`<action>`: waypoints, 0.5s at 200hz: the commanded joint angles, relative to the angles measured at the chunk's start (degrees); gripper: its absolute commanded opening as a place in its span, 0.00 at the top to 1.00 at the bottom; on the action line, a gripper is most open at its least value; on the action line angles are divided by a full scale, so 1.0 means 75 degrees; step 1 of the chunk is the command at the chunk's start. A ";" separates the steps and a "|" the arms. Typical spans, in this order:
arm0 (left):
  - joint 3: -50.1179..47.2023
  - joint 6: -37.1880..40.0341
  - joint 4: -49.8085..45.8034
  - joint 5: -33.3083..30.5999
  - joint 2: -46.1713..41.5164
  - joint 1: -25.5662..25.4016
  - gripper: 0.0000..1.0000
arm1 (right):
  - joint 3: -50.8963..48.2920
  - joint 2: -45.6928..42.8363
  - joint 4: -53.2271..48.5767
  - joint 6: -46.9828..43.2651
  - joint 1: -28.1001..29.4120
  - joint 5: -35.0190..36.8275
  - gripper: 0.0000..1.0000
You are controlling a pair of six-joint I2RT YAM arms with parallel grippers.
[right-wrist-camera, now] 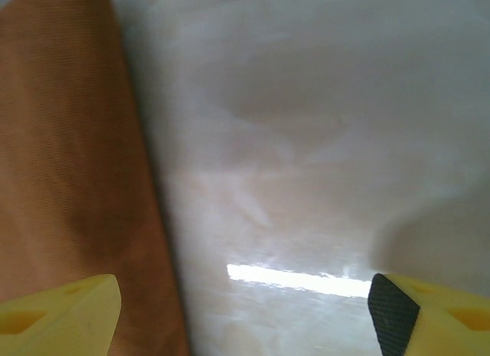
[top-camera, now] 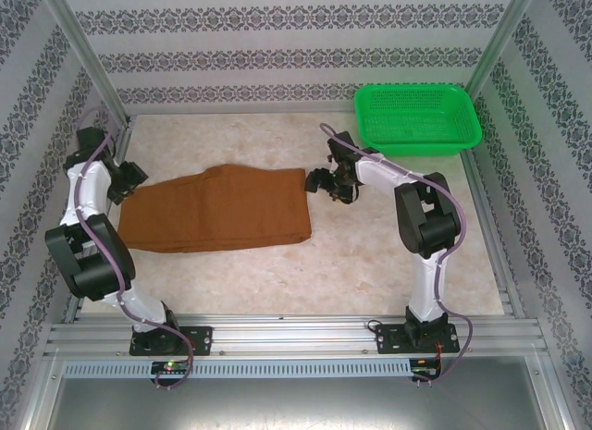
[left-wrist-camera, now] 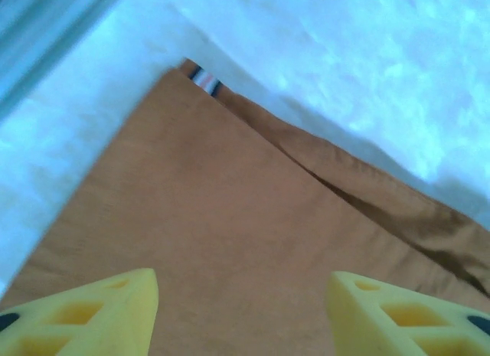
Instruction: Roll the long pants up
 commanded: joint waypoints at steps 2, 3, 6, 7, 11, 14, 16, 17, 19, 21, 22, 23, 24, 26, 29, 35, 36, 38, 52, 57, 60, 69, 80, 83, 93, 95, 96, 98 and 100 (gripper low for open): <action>-0.0903 -0.0142 0.0701 0.0596 -0.0255 -0.0529 0.48 | 0.0008 0.0051 0.0099 -0.0042 0.0100 -0.0222 0.14; -0.0945 -0.0142 0.0723 0.0593 -0.0248 -0.0544 0.48 | -0.0004 0.0044 0.0118 -0.0037 0.0101 -0.0225 0.14; -0.1056 -0.0131 0.0765 0.0580 -0.0237 -0.0636 0.49 | -0.0048 0.0019 0.0176 -0.0028 0.0106 -0.0233 0.14; -0.1098 -0.0125 0.0778 0.0579 -0.0228 -0.0667 0.49 | -0.0061 0.0010 0.0192 -0.0013 0.0115 -0.0236 0.14; -0.1227 -0.0113 0.0832 0.0544 -0.0195 -0.0758 0.50 | -0.0106 -0.0017 0.0258 0.0010 0.0146 -0.0238 0.14; -0.1329 -0.0113 0.0881 0.0533 -0.0166 -0.0828 0.51 | -0.0131 -0.0031 0.0305 0.0013 0.0158 -0.0238 0.14; -0.1392 -0.0126 0.0907 0.0520 -0.0124 -0.0866 0.52 | -0.0159 -0.0041 0.0344 0.0014 0.0165 -0.0245 0.14; -0.1418 -0.0122 0.0919 0.0508 -0.0113 -0.0882 0.52 | -0.0163 -0.0043 0.0364 0.0014 0.0174 -0.0242 0.14; -0.1487 -0.0128 0.0952 0.0508 -0.0072 -0.0900 0.53 | -0.0175 -0.0044 0.0391 0.0014 0.0187 -0.0252 0.14; -0.1551 -0.0138 0.0986 0.0499 -0.0039 -0.0946 0.54 | -0.0184 -0.0039 0.0406 0.0011 0.0199 -0.0266 0.14; -0.1580 -0.0146 0.0994 0.0504 -0.0017 -0.0957 0.54 | -0.0188 -0.0036 0.0424 0.0012 0.0203 -0.0270 0.14; -0.1623 -0.0149 0.1016 0.0512 -0.0001 -0.0963 0.54 | -0.0189 -0.0035 0.0439 0.0013 0.0217 -0.0278 0.14; -0.1657 -0.0151 0.1032 0.0510 0.0019 -0.0972 0.55 | -0.0190 -0.0028 0.0447 0.0013 0.0224 -0.0276 0.14; -0.1702 -0.0161 0.1068 0.0543 0.0057 -0.0988 0.55 | -0.0197 -0.0014 0.0467 0.0017 0.0240 -0.0281 0.15; -0.1793 -0.0175 0.1105 0.0564 0.0122 -0.1021 0.56 | -0.0202 0.0006 0.0495 0.0020 0.0251 -0.0302 0.15; -0.1936 -0.0225 0.1213 0.0615 0.0250 -0.1050 0.59 | -0.0203 0.0072 0.0567 0.0032 0.0302 -0.0345 0.16; -0.1965 -0.0236 0.1230 0.0620 0.0273 -0.1056 0.59 | -0.0203 0.0084 0.0587 0.0035 0.0307 -0.0357 0.16; -0.2002 -0.0250 0.1267 0.0639 0.0308 -0.1058 0.60 | -0.0203 0.0107 0.0616 0.0040 0.0326 -0.0371 0.16; -0.2295 -0.0324 0.1495 0.0778 0.0539 -0.1057 0.62 | -0.0192 0.0275 0.0800 0.0075 0.0458 -0.0386 0.18; -0.2356 -0.0341 0.1553 0.0796 0.0605 -0.1062 0.62 | -0.0197 0.0340 0.0874 0.0082 0.0504 -0.0416 0.19; -0.2393 -0.0342 0.1583 0.0816 0.0646 -0.1070 0.63 | -0.0202 0.0370 0.0933 0.0100 0.0522 -0.0434 0.19; -0.2449 -0.0349 0.1630 0.0821 0.0727 -0.1091 0.63 | -0.0220 0.0422 0.1093 0.0168 0.0589 -0.0462 0.19; -0.2436 -0.0323 0.1571 0.0772 0.0839 -0.1126 0.66 | -0.0264 0.0444 0.1355 0.0187 0.0671 -0.0473 0.19; -0.2425 -0.0306 0.1549 0.0750 0.0855 -0.1144 0.66 | -0.0253 0.0453 0.1384 0.0176 0.0684 -0.0462 0.20; -0.2385 -0.0294 0.1469 0.0643 0.0900 -0.1197 0.67 | -0.0114 0.0535 0.1407 0.0126 0.0722 -0.0447 0.19; -0.2371 -0.0294 0.1461 0.0624 0.0911 -0.1207 0.67 | -0.0066 0.0563 0.1390 0.0112 0.0722 -0.0449 0.20; -0.2370 -0.0294 0.1454 0.0619 0.0914 -0.1211 0.68 | -0.0041 0.0575 0.1379 0.0116 0.0722 -0.0444 0.19; -0.2370 -0.0291 0.1449 0.0600 0.0917 -0.1225 0.68 | 0.0002 0.0611 0.1362 0.0110 0.0723 -0.0440 0.20; -0.2355 -0.0290 0.1439 0.0593 0.0912 -0.1235 0.68 | 0.0053 0.0638 0.1346 0.0093 0.0723 -0.0445 0.20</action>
